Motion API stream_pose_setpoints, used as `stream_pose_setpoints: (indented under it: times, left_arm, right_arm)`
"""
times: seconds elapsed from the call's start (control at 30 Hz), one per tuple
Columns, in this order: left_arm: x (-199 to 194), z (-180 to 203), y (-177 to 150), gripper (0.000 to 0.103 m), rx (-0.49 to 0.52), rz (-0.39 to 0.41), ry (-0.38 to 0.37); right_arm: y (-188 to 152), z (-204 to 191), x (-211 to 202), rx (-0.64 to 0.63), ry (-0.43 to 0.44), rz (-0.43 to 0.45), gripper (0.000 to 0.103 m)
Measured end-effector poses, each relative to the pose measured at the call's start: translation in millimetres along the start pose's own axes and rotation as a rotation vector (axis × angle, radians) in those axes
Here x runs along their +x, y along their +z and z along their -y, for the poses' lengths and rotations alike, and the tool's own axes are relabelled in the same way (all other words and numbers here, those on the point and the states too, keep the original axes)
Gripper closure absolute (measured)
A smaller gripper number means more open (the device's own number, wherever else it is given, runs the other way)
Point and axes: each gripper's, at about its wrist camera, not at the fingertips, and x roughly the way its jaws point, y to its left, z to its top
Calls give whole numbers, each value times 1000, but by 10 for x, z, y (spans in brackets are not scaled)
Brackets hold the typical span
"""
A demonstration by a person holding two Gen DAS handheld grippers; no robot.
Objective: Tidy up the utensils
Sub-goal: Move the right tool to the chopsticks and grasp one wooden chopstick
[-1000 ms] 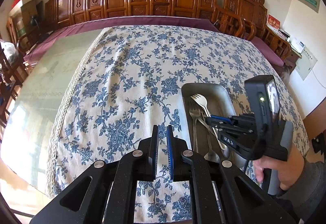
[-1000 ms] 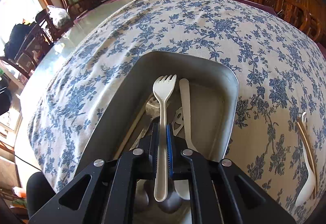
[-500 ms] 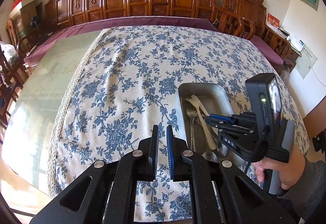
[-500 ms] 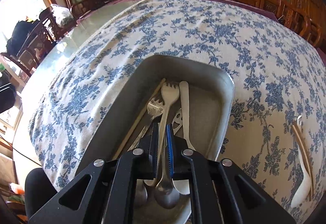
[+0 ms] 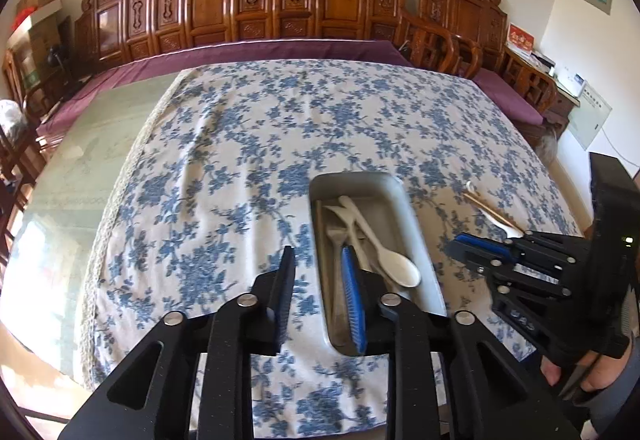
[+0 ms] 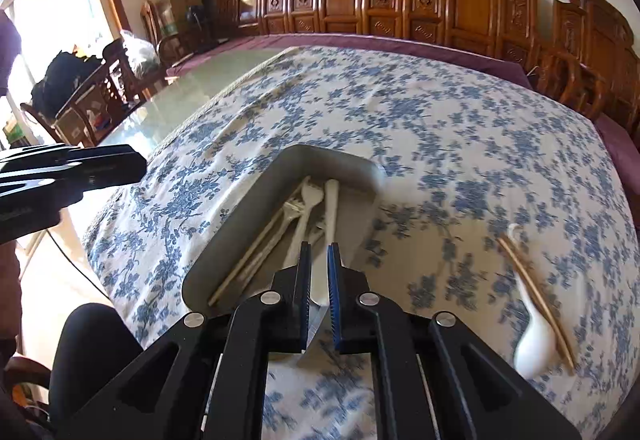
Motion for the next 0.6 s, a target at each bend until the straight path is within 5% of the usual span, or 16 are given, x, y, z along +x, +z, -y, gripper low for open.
stream_pose_setpoints:
  times: [0.23,0.27,0.3,0.33,0.6]
  left_arm:
    - [69,351,46,78,39,-18,-16]
    - [87,398,50,73,41,-21,-21]
    - [93,438,53,54,43,-19,-22]
    - [93,501,56,48,47,-7,-27]
    - [215,893,77,36,67,-14,-53]
  right_arm:
    - [-122,397,-361,3,-42,16,93]
    - [-147,473,-406,4,-49,17,93]
    - [-178,552,-447,4,-58,18,93]
    - [-204,606,-477,4,-67,18,93]
    - [-459,1274,-574,22,-128,-14,87]
